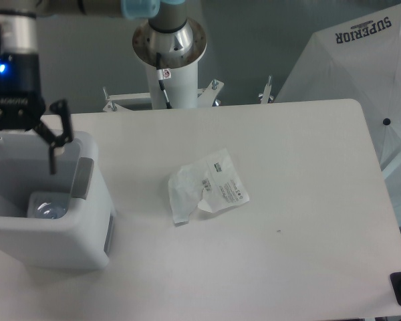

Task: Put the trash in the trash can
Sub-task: 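Open the gripper to drop the bottle into the bin, then move the open gripper over the clear plastic bag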

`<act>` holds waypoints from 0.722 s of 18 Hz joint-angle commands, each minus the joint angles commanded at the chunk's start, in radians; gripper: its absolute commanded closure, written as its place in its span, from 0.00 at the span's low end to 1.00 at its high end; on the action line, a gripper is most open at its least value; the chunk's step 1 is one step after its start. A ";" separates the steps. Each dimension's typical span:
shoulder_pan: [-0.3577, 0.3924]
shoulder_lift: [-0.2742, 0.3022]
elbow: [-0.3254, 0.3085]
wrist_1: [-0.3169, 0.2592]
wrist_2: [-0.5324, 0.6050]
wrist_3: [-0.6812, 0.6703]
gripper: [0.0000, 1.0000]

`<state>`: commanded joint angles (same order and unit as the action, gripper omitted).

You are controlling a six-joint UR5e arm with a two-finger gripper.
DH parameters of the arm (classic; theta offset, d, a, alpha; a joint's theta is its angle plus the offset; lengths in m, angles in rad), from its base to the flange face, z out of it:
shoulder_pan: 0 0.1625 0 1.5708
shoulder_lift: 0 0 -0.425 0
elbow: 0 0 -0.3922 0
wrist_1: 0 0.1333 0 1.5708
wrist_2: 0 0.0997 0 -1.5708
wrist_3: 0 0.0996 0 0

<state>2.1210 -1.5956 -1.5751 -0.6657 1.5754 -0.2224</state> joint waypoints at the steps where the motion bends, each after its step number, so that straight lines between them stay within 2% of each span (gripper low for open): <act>1: 0.052 0.017 -0.040 -0.003 0.000 0.002 0.00; 4: 0.195 0.028 -0.147 -0.005 0.002 0.052 0.00; 7: 0.298 0.020 -0.224 -0.008 0.005 0.142 0.00; 10: 0.355 0.002 -0.281 -0.012 0.014 0.241 0.00; 13: 0.356 -0.037 -0.341 -0.023 0.037 0.293 0.00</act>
<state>2.4774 -1.6321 -1.9158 -0.6887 1.6121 0.0705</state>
